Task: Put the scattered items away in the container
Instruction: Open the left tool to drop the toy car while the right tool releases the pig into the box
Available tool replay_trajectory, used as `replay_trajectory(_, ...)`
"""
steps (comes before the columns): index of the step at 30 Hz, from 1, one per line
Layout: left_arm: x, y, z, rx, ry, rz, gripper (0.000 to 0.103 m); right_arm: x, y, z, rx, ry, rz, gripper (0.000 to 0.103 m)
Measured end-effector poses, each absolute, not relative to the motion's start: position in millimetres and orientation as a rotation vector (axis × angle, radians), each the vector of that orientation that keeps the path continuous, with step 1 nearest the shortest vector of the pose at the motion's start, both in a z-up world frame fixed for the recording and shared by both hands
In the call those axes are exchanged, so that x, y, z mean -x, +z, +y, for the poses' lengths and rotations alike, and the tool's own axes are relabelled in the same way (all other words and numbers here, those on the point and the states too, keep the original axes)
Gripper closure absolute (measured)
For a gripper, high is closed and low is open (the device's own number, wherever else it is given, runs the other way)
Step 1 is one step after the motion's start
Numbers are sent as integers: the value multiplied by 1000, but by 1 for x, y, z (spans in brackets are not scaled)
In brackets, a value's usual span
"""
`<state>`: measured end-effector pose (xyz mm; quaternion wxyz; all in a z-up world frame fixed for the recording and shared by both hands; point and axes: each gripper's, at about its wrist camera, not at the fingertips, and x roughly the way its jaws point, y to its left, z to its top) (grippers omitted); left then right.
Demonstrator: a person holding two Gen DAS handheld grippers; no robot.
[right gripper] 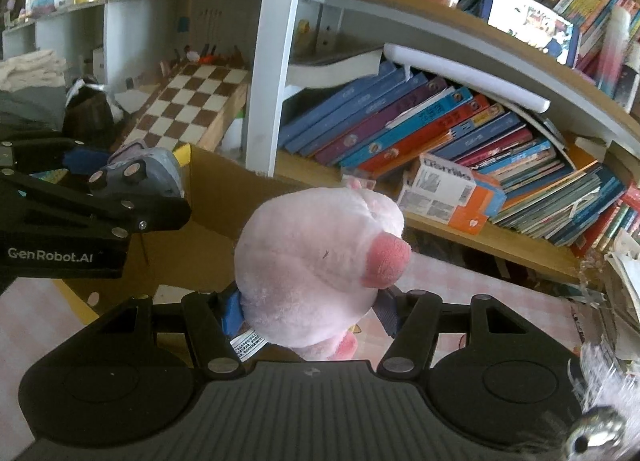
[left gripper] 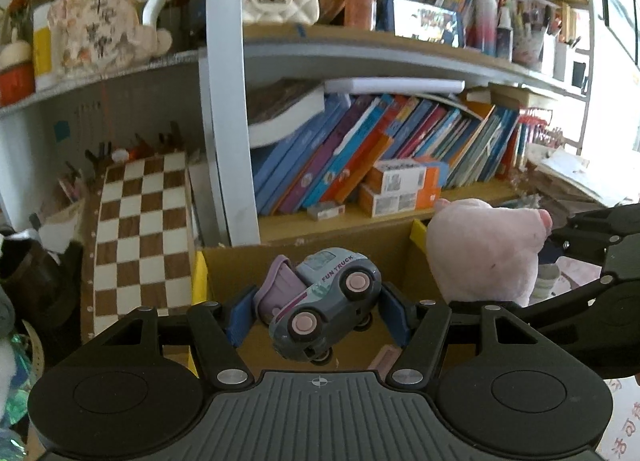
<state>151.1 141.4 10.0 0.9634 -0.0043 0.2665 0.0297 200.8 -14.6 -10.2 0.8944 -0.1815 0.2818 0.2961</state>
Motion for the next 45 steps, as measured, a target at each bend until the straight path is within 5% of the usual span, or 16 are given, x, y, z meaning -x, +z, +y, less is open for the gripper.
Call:
replay_trajectory(36,-190,-39,162,48,88,711,38,-239,-62,35,610,683,669,43)
replay_trajectory(45,-189,-37,160,50,76,725,30,-234,-58,34,618,683,644,24)
